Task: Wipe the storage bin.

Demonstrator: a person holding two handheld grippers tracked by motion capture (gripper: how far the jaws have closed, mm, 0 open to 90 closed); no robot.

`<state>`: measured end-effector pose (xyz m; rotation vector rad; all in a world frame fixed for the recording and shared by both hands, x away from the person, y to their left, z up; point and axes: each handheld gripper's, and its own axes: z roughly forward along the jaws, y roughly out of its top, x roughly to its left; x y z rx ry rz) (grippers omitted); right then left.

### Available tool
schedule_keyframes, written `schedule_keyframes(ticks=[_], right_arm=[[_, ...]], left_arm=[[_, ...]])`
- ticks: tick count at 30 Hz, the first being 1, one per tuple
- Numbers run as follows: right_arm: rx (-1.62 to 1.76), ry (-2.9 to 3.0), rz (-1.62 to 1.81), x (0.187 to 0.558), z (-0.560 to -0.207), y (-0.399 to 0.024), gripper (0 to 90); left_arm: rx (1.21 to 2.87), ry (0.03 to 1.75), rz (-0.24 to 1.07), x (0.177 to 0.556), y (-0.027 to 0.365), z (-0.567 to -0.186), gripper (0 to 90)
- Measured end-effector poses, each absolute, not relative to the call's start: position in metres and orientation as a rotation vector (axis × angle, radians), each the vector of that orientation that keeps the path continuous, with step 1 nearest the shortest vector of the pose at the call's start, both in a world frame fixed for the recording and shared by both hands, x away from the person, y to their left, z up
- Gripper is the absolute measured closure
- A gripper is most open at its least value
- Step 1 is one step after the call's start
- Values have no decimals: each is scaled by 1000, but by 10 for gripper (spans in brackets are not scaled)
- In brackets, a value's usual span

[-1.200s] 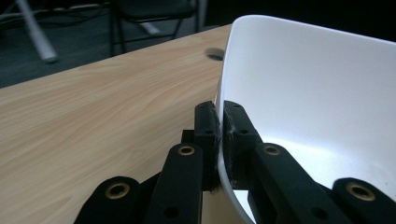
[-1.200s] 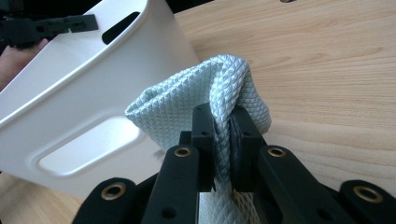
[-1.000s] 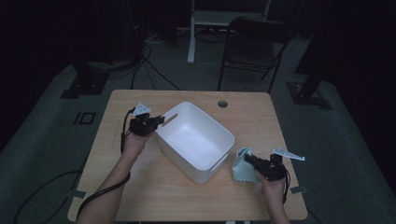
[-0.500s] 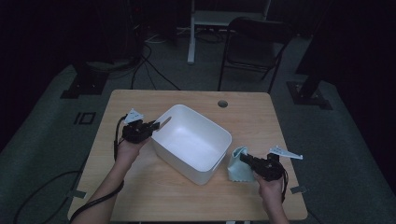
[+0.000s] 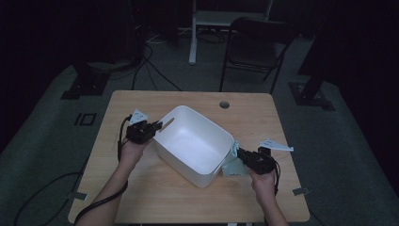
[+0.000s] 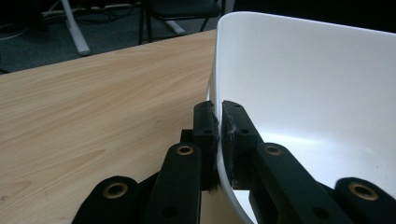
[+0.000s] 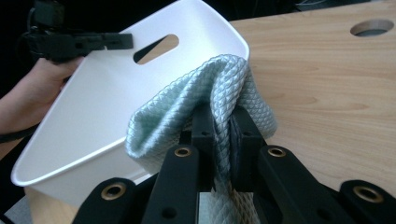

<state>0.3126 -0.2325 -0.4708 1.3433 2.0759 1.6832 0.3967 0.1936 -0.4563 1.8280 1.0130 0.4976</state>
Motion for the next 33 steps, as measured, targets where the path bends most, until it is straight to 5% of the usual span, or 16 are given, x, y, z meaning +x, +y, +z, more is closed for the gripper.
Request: schedule_keyframes(ticks=[33], right_arm=[[1507,2143,1532,329,-520,-229,834]], left_arm=[[1837,1013,538,388,187,-457,834]])
